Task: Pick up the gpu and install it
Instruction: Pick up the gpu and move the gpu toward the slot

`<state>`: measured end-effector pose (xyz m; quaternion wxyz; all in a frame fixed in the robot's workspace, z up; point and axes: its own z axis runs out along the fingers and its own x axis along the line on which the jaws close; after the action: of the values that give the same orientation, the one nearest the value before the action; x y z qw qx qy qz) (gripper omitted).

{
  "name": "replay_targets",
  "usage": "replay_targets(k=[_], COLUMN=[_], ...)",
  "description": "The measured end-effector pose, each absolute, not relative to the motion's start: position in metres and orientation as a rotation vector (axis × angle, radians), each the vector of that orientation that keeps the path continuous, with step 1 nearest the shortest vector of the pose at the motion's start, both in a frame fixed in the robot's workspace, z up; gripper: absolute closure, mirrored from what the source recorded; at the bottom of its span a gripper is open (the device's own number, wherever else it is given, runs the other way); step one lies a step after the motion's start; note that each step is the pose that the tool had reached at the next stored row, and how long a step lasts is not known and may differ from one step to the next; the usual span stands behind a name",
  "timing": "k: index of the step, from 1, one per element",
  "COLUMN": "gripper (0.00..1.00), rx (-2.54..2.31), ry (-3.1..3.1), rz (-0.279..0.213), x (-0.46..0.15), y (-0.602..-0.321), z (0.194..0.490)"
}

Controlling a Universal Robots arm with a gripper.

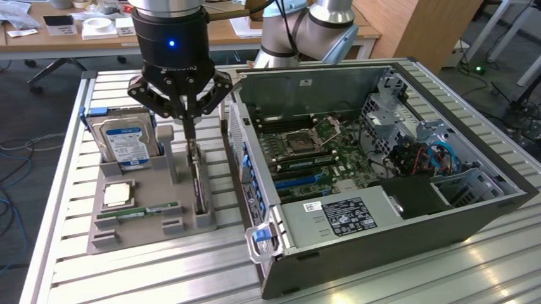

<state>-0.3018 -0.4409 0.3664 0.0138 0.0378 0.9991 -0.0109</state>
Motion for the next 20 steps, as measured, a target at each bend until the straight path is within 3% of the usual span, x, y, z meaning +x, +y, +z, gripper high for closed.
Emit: replay_targets(k=[14, 20], gripper=[0.89, 0.65], rx=[0.118, 0.118], ry=[3.112, 3.112], rz=[-0.034, -0.034], x=[-0.3018, -0.3018], y=[-0.4409, -0.4409], z=[0.3662, 0.3662])
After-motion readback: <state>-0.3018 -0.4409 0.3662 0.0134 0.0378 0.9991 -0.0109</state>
